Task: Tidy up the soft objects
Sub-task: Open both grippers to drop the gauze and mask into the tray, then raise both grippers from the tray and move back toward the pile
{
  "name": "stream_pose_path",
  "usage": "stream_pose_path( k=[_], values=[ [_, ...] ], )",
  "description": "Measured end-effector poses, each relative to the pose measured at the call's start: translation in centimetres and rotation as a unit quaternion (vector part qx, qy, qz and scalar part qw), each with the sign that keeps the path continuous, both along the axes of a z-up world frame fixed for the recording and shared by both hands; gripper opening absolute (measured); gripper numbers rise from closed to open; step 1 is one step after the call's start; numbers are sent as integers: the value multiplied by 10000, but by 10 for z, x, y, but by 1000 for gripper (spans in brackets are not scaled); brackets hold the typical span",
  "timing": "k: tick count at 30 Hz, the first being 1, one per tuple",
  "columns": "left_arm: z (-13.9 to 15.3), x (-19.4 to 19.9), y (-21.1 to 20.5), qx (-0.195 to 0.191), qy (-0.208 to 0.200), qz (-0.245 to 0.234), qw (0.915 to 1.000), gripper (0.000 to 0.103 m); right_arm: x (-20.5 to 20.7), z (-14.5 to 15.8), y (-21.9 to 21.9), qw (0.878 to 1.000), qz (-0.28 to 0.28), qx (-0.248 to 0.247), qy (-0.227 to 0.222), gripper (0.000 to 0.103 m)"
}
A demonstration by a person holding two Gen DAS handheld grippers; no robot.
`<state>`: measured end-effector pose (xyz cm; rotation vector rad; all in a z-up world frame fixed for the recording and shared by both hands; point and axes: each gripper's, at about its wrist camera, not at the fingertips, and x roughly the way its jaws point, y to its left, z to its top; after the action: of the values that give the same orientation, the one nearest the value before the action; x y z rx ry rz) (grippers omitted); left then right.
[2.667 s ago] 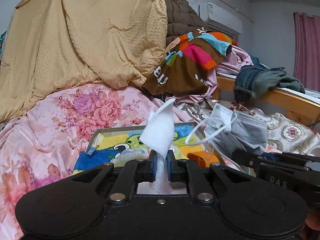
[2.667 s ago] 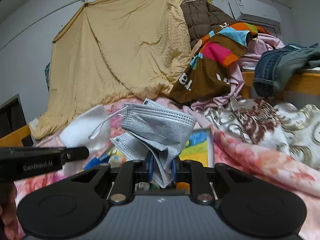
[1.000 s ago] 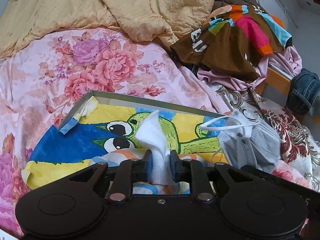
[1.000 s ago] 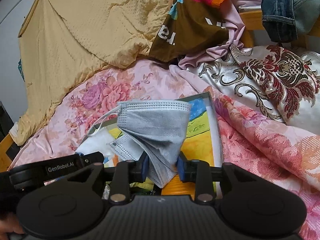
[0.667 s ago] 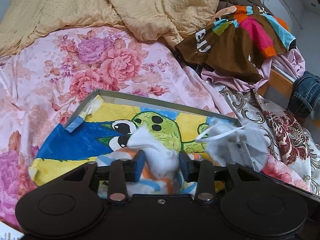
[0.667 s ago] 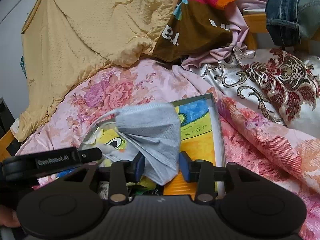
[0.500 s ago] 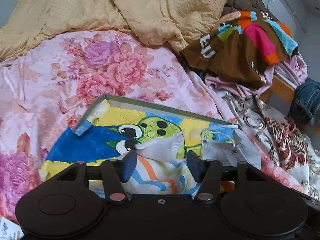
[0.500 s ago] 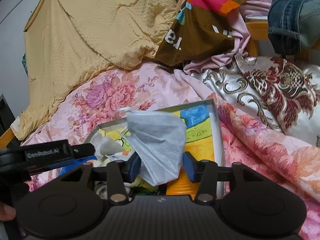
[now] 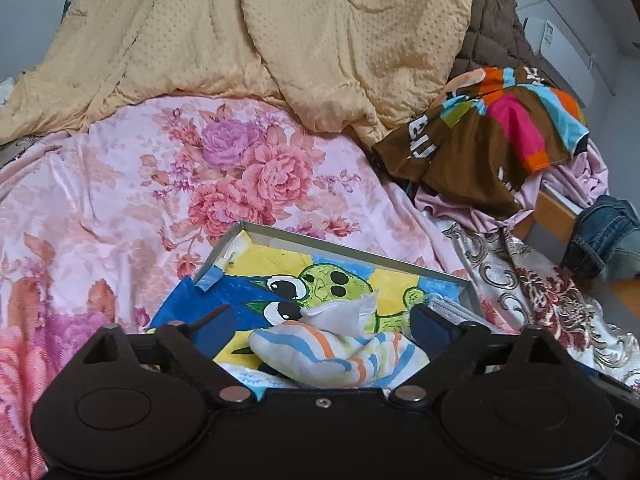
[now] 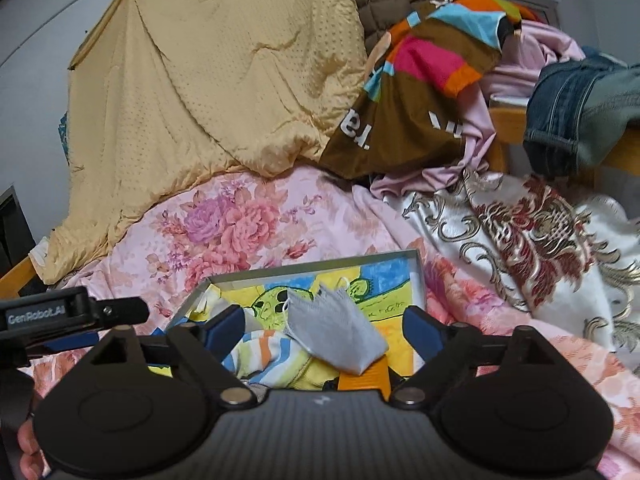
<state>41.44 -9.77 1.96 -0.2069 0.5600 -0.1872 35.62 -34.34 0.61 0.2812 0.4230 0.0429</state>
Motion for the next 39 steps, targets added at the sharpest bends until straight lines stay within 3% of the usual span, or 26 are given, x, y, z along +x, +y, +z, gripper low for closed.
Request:
stream_pose_path(
  k=[9, 19, 27, 39],
  values=[
    [15, -44, 10, -113, -83, -134, 9998, 101, -48, 29, 9, 9992, -147, -260, -252, 102],
    [30, -96, 19, -118, -341, -339, 9988, 102, -101, 46, 27, 9969, -78, -650, -428, 103],
    [28, -136, 39, -110, -370, -163, 9991, 102, -130, 42, 43, 9966, -32, -722, -398, 103],
    [11, -191, 63, -25, -335, -261, 9991, 102, -172, 27, 68, 9947, 66, -918, -464, 103]
  ],
)
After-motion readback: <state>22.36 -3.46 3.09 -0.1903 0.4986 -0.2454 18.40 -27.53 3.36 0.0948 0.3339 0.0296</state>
